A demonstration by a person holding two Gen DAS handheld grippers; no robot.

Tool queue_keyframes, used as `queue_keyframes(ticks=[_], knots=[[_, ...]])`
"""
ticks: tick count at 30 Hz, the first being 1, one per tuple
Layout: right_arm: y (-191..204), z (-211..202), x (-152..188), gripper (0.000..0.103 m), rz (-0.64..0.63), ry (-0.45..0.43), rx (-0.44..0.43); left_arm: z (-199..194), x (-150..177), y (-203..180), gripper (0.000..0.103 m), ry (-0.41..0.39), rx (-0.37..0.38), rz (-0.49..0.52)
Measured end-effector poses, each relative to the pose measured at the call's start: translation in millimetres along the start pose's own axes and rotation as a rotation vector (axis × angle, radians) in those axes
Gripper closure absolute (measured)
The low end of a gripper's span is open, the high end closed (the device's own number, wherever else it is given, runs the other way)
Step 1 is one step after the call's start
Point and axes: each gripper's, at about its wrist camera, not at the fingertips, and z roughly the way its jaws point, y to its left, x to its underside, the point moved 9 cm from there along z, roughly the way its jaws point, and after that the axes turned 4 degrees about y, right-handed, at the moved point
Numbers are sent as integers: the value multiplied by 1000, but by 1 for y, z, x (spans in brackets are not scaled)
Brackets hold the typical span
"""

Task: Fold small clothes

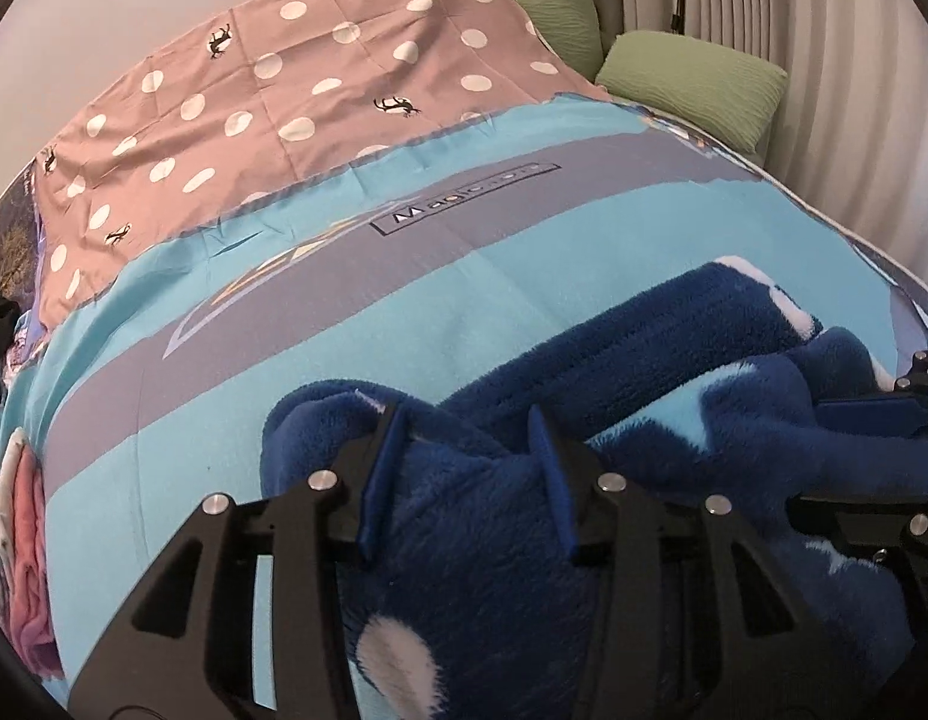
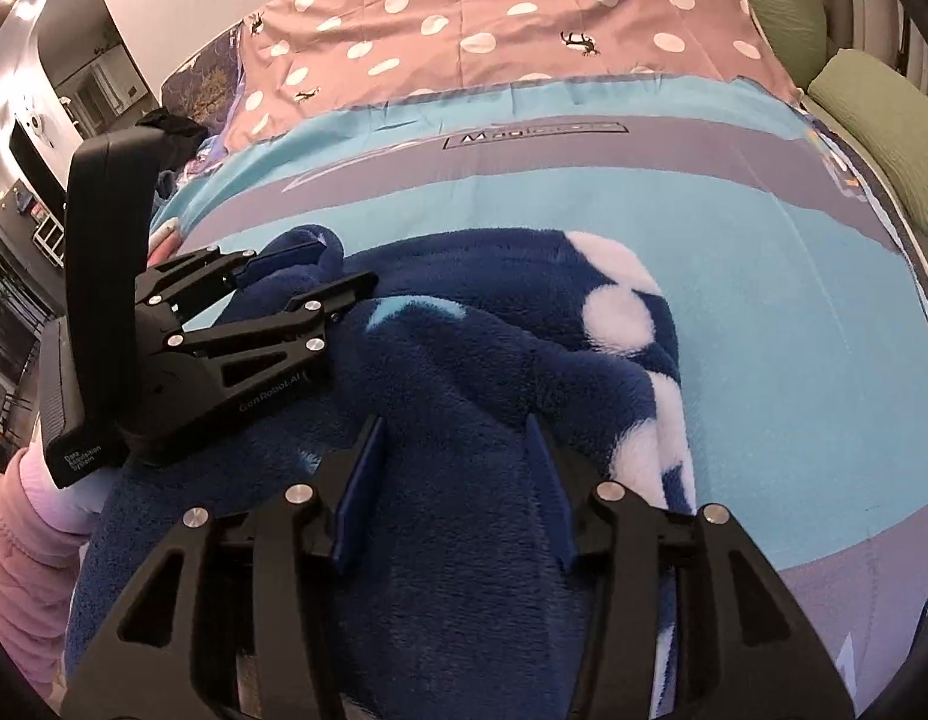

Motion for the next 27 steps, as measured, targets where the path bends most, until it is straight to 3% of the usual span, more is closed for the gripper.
queue_keyframes(ticks=[5, 7, 9, 11, 13, 15, 17, 19, 24, 27], knots=[[1, -27, 1, 55, -28, -49, 8, -34, -7, -14, 59, 52, -81, 127], [1, -58, 9, 55, -19, -110, 18, -73, -14, -23, 54, -19, -22, 132], [5, -98, 28, 55, -14, -178, -39, -106, -12, -32, 36, -84, 57, 122], [7, -127, 48, 55, -7, -218, -67, -138, 2, -42, 31, -130, 125, 127], [11, -150, 77, 54, -15, -239, -99, -157, 30, -59, 30, -127, 179, 186], [15, -146, 108, 47, -34, -197, -134, -158, 64, -77, 28, -118, 148, 286], [0, -108, 137, 45, -7, -83, -34, -154, 78, -81, 29, -129, 124, 293], [-5, -98, 142, 45, 32, -147, -55, -142, 81, -83, 29, -94, 180, 243], [-6, -100, 132, 45, 46, -130, 4, -128, 73, -100, 29, -86, 105, 290], [-1, -116, 134, 45, 53, -134, 24, -134, 72, -96, 29, -88, 107, 275]])
